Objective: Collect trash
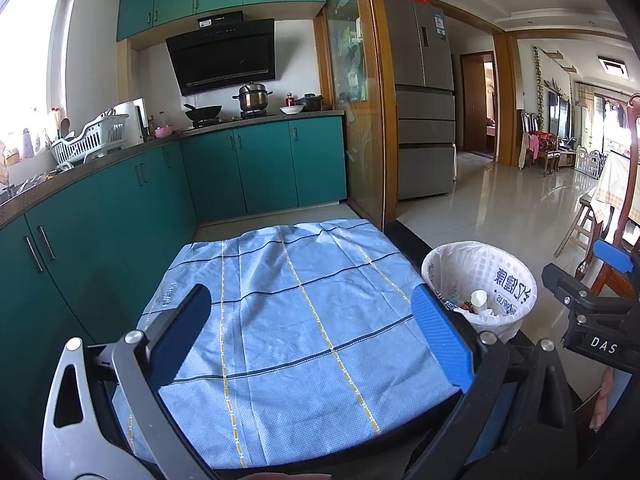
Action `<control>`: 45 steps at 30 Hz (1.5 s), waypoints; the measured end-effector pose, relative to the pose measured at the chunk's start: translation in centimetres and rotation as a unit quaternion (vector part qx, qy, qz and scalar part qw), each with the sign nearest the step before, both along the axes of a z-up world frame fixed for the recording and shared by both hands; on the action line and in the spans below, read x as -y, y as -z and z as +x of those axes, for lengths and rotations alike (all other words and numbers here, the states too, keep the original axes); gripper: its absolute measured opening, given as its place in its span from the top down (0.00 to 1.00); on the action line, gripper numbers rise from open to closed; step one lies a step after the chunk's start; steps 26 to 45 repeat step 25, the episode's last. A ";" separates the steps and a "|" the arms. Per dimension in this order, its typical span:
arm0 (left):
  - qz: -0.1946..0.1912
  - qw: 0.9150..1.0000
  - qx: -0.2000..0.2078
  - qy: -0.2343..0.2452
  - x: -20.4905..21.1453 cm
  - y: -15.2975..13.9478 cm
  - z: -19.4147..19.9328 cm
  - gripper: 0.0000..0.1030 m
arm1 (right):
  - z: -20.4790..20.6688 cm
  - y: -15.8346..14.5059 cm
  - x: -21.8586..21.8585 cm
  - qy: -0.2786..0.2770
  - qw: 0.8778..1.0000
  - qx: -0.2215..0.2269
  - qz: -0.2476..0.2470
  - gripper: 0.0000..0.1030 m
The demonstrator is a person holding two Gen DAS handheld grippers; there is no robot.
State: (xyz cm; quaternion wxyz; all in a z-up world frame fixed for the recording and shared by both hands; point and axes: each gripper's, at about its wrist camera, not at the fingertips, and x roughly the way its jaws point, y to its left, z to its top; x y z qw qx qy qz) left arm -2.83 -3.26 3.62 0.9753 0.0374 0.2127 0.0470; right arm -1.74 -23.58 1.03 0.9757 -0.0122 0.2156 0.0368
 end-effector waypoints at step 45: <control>-0.009 0.999 -0.032 -0.002 -0.5 1.3 2.0 0.03 | 2.2 1.2 0.0 -0.005 1.000 -0.026 -0.004 0.03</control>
